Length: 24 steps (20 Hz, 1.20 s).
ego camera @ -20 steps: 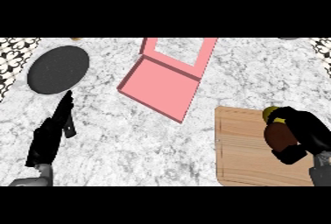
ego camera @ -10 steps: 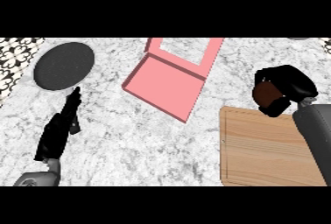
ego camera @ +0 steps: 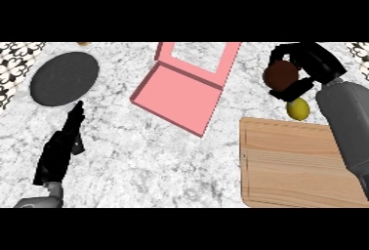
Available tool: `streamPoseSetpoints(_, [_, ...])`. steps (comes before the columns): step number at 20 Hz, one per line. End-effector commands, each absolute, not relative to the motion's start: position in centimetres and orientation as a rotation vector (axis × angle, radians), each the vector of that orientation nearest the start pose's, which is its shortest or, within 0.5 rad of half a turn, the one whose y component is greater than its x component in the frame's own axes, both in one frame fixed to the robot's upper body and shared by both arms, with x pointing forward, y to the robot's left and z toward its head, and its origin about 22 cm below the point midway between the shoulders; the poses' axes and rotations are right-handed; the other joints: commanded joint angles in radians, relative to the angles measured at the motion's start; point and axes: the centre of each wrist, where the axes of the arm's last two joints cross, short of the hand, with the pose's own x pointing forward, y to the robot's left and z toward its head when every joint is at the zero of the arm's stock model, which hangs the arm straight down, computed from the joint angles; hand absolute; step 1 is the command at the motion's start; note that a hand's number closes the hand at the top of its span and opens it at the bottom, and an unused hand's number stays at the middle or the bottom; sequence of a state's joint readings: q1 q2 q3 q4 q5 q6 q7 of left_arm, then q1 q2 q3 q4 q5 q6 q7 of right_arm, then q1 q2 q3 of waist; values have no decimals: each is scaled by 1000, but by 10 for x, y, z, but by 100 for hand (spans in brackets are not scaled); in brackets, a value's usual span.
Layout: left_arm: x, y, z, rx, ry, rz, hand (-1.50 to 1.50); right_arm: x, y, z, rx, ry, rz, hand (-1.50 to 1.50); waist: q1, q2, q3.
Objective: Pick the cupcake from the cutting board and place it in the cardboard box
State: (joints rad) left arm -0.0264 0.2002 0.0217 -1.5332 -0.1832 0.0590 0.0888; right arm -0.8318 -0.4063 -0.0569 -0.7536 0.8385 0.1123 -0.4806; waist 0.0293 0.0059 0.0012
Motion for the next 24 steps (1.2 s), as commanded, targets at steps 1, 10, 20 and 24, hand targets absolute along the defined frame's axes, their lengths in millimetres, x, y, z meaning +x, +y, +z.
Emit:
streamPoseSetpoints(1, [250, 283, 18, 368, -1470, -216, 0, 439, -272, 143, -418, -1933, 1104, 150, -3, -3, 0])
streamPoseSetpoints(10, [238, 275, -2, 363, -1435, -206, 0, 442, -196, 189, -202, -2007, 1134, 150, -20, -6, -2])
streamPoseSetpoints(20, [231, 288, 12, 362, -1435, -216, 0, 437, -105, 208, -268, -1926, 1170, 150, -12, -6, -2])
streamPoseSetpoints(24, [259, 293, 24, 368, -1470, -210, 0, 449, -74, 214, -260, -1873, 1207, 150, 1, 3, -2])
